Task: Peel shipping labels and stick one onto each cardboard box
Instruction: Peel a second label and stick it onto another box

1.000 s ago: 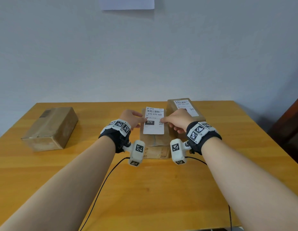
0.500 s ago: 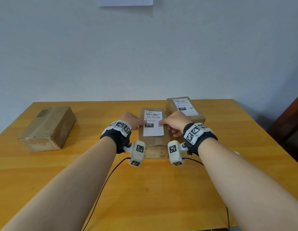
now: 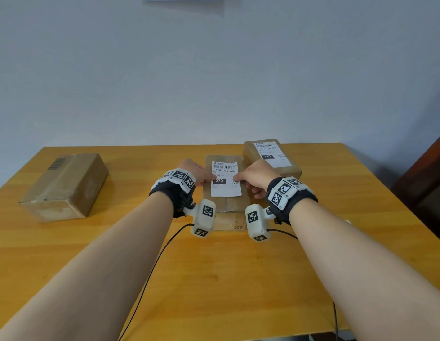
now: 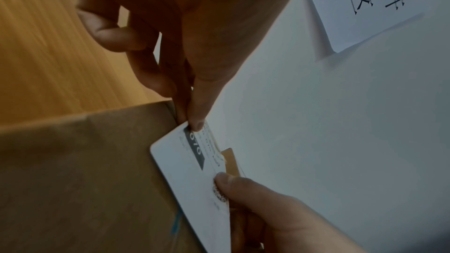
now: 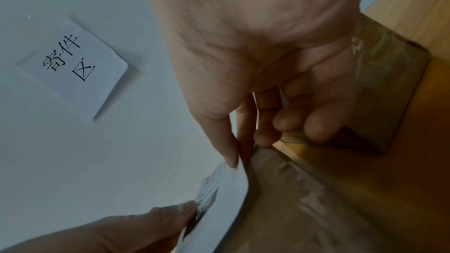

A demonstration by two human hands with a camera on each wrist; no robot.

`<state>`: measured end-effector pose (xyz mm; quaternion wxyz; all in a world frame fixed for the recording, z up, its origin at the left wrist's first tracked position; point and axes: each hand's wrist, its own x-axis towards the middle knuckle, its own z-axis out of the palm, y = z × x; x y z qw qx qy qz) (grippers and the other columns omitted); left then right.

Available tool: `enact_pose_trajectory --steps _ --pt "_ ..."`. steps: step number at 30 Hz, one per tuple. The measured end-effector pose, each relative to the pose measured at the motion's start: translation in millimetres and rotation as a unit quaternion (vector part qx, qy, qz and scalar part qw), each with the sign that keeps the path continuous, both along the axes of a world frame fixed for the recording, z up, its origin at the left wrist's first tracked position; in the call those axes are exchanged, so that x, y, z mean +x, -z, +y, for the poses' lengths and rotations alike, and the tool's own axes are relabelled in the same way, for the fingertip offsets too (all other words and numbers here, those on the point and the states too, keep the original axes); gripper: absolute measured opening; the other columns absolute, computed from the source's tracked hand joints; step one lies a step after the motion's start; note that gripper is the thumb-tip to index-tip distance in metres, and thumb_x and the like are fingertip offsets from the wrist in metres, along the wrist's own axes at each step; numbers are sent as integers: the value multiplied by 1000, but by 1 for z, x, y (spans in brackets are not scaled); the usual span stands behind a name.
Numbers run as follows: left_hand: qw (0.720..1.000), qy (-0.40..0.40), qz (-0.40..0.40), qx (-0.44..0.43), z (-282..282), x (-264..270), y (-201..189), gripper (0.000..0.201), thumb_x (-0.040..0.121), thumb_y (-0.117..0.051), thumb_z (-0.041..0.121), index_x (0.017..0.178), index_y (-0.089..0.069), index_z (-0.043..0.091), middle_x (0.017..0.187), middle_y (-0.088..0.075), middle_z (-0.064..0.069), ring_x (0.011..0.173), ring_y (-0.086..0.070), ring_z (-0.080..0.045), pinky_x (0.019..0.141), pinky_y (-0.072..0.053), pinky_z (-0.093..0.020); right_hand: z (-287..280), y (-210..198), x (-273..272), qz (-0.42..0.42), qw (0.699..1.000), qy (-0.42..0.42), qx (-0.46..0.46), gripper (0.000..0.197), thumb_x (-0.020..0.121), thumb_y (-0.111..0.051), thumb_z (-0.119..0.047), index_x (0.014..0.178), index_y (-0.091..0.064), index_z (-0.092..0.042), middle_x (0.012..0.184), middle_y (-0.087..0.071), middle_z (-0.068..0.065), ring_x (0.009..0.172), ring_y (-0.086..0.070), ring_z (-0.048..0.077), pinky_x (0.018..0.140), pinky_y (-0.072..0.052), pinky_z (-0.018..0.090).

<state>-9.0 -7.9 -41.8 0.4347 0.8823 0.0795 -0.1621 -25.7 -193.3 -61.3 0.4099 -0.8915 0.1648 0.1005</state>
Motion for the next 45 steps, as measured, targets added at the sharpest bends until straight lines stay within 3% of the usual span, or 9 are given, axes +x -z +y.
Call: enact_pose_trajectory --steps 4,7,10,13,22,30,32,36,45 --pt "1000 1 1 16 0 2 0 31 87 -82 27 78 -55 15 75 -61 1 58 -53 -8 43 -39 -18 1 1 1 3 1000 2 1 26 91 -76 -32 95 -70 -7 69 -60 6 58 -54 19 58 -53 32" --pt "1000 1 -3 22 -1 2 1 31 87 -82 28 79 -55 14 81 -66 -1 60 -54 -10 46 -42 -18 1 1 1 5 1000 3 0 27 91 -76 -32 94 -69 -7 70 -60 6 57 -54 20 58 -52 31" --pt "1000 0 -14 14 -2 3 3 29 84 -84 26 80 -59 13 103 -76 -8 77 -64 -18 77 -60 -29 1 0 1 7 1000 3 -2 25 90 -77 -32 89 -69 -8 70 -61 7 57 -54 20 59 -52 32" --pt "1000 -5 -18 18 -6 2 2 29 84 -85 24 79 -59 12 111 -76 -12 85 -65 -21 95 -59 -36 2 0 1 5 1000 -3 -4 26 90 -78 -32 91 -70 -7 70 -62 7 58 -54 21 60 -52 33" --pt "999 -4 -25 32 -5 6 3 31 86 -83 26 77 -58 11 111 -76 -13 84 -66 -20 95 -58 -33 3 -1 -1 2 1000 -2 4 27 88 -79 -33 92 -71 -8 70 -63 7 61 -56 23 64 -55 35" --pt "999 6 -17 30 -1 7 4 27 85 -84 21 78 -61 10 108 -77 -13 72 -63 -18 64 -53 -23 3 -4 -2 5 1000 -8 0 25 89 -79 -32 86 -70 -9 69 -63 7 60 -57 23 64 -56 36" --pt "999 10 -21 36 -3 8 4 27 86 -83 21 78 -60 10 110 -76 -13 73 -63 -18 68 -55 -25 3 -3 -2 6 1000 -6 2 25 89 -79 -31 84 -69 -9 68 -63 7 59 -56 23 65 -56 36" --pt "998 14 -22 53 -5 9 5 29 86 -83 24 77 -60 10 111 -77 -13 83 -64 -20 93 -58 -33 4 -3 -2 5 1000 -8 -3 25 89 -79 -31 86 -69 -8 69 -64 7 60 -58 23 67 -57 37" --pt "998 18 -18 64 -4 13 6 27 85 -84 29 92 -66 10 109 -77 -11 83 -64 -20 91 -57 -33 4 -3 0 5 1000 -19 -20 23 91 -77 -30 84 -67 -10 65 -63 6 56 -57 20 61 -53 31"
